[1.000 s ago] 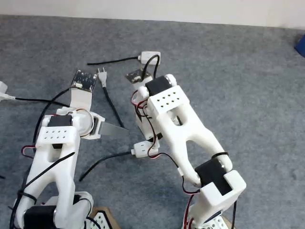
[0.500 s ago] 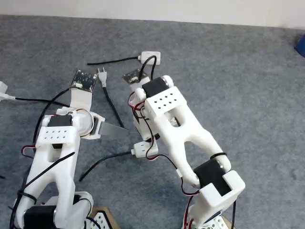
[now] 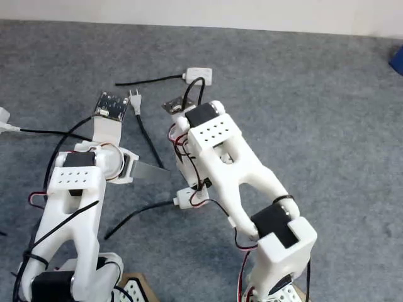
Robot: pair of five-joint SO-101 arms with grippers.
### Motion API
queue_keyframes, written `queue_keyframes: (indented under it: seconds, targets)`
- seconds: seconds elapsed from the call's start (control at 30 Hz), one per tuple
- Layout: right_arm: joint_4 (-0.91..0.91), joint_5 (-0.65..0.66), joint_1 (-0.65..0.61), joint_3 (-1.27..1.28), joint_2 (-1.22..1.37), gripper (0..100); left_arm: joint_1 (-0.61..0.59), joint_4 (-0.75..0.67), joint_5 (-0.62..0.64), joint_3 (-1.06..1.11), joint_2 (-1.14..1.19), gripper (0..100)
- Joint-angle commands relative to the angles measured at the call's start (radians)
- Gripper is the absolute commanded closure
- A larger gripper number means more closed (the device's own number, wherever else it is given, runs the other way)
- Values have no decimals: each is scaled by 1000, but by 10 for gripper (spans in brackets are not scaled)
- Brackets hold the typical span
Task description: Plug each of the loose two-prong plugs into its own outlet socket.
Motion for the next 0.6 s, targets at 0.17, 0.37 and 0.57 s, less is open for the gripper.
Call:
queue_keyframes:
  seconds: [0.17, 0.37, 0.57]
  targets:
    - [-21, -3, -7, -1, 5, 991, -7, -11, 12, -2, -21, 384]
    - [-128, -5, -8, 99, 30, 991, -7, -11, 12, -2, -21, 384]
    - [-262, -8, -10, 229, 108, 991, -7, -11, 11, -2, -21, 384]
